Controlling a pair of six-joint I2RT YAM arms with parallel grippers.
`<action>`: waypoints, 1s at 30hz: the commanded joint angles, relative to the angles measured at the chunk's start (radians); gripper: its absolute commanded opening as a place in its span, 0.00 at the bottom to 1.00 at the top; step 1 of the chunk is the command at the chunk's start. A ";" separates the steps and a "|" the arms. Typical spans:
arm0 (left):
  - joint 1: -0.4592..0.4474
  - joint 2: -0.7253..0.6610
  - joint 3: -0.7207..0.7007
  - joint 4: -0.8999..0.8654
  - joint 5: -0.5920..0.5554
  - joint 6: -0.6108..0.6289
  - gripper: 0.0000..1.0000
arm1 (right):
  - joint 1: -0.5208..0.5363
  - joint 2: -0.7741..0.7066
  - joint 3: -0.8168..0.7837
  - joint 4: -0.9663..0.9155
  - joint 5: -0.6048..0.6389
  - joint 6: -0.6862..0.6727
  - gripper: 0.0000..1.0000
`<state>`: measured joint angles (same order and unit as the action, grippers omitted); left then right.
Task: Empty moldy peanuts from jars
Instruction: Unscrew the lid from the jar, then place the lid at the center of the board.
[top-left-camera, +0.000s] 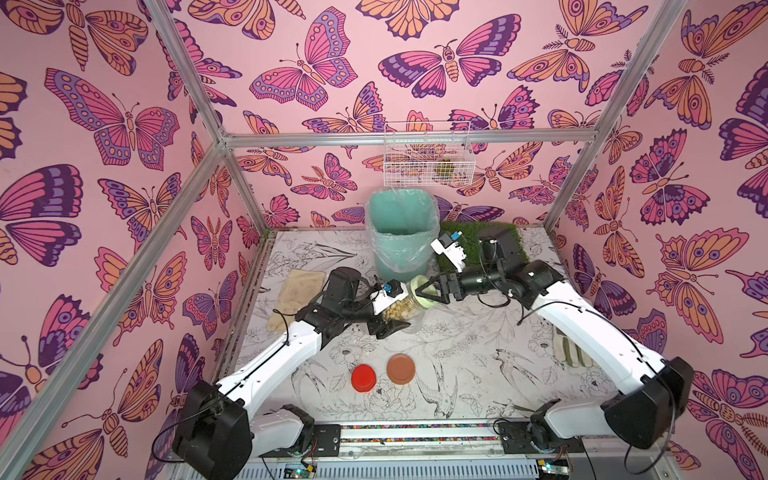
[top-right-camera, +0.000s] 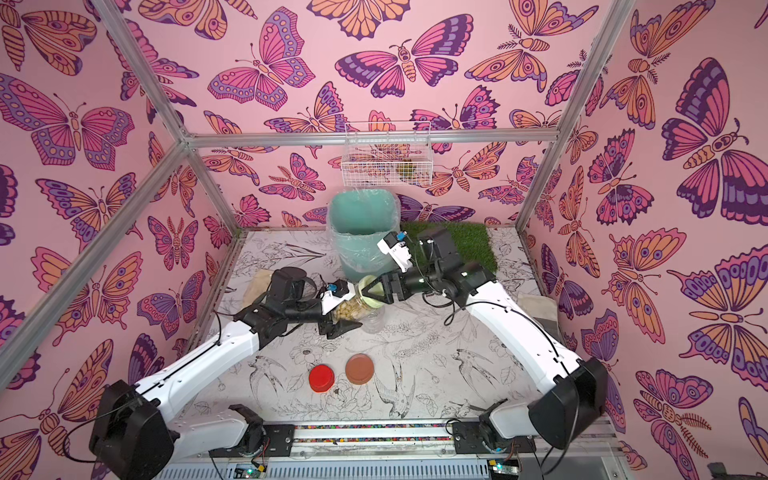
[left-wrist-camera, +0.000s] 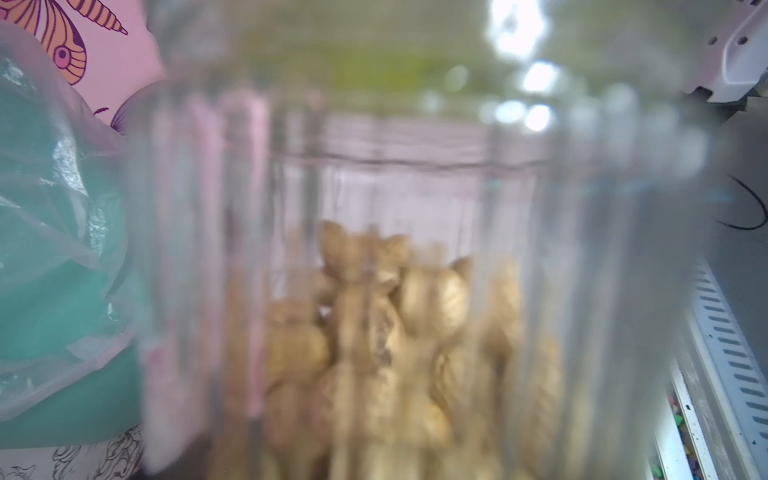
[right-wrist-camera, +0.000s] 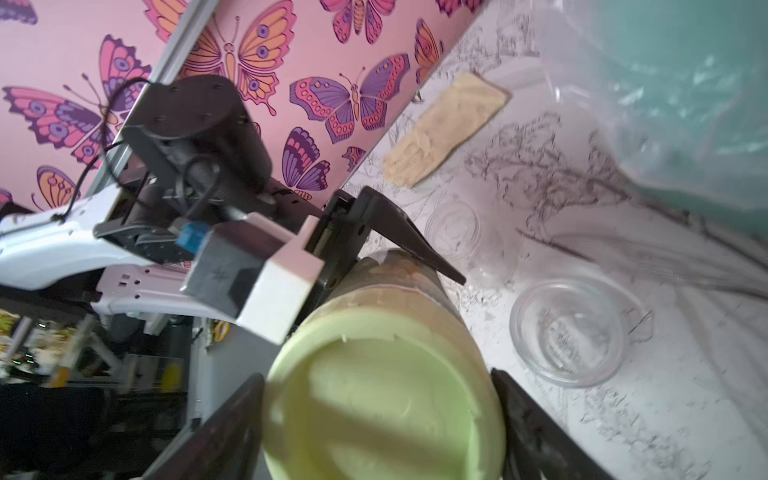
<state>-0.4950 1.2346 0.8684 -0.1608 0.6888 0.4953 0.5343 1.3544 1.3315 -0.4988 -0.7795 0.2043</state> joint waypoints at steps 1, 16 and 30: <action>0.009 0.002 0.000 0.022 0.058 -0.014 0.00 | -0.016 -0.092 -0.034 0.131 -0.035 -0.265 0.00; 0.018 -0.032 -0.004 0.089 -0.102 -0.065 0.00 | -0.007 -0.214 0.027 -0.350 0.510 -0.238 0.00; 0.024 -0.058 0.011 0.156 -0.230 -0.102 0.00 | 0.212 -0.259 -0.315 -0.445 1.014 0.282 0.00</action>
<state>-0.4774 1.2228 0.8635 -0.0978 0.4717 0.4068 0.7124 1.0733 1.0428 -0.9195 0.1070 0.3405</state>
